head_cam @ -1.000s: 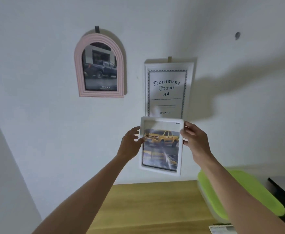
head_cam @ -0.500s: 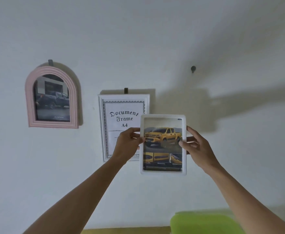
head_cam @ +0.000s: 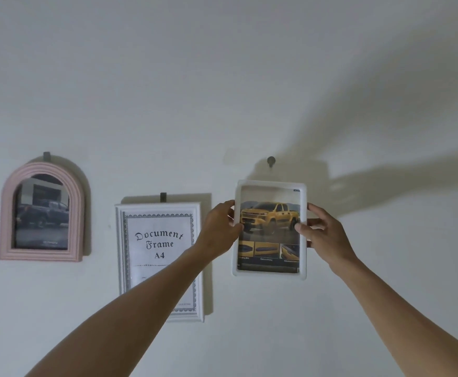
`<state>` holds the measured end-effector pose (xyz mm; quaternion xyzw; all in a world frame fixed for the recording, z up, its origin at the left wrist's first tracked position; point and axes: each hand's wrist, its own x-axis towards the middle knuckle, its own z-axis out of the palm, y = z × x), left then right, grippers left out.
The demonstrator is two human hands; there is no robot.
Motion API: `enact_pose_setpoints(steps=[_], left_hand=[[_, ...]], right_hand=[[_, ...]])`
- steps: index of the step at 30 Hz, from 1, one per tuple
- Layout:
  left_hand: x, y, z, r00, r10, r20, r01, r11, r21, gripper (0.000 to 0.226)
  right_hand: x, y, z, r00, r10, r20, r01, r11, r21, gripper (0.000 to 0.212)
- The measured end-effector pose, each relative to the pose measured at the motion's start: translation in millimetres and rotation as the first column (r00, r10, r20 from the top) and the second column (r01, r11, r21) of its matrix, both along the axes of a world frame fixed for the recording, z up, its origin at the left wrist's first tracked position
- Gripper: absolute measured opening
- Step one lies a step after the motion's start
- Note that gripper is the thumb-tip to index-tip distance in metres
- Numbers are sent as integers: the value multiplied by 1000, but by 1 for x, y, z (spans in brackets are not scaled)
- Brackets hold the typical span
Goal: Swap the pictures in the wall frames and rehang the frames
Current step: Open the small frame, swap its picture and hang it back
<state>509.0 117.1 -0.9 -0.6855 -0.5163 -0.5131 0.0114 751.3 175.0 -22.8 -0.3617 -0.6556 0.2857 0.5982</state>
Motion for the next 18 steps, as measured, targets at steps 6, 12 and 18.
enact_pose_setpoints(steps=[6, 12, 18], left_hand=[[2, 24, 36, 994, 79, -73, -75, 996, 48, 32], [3, 47, 46, 974, 144, -177, -140, 990, 36, 21], [7, 58, 30, 950, 195, -243, -189, 981, 51, 38]], right_hand=[[-3, 22, 42, 997, -48, 58, 42, 995, 91, 51], [-6, 34, 47, 993, -108, 49, 101, 986, 132, 57], [-9, 46, 36, 976, -198, 93, 178, 966, 189, 59]])
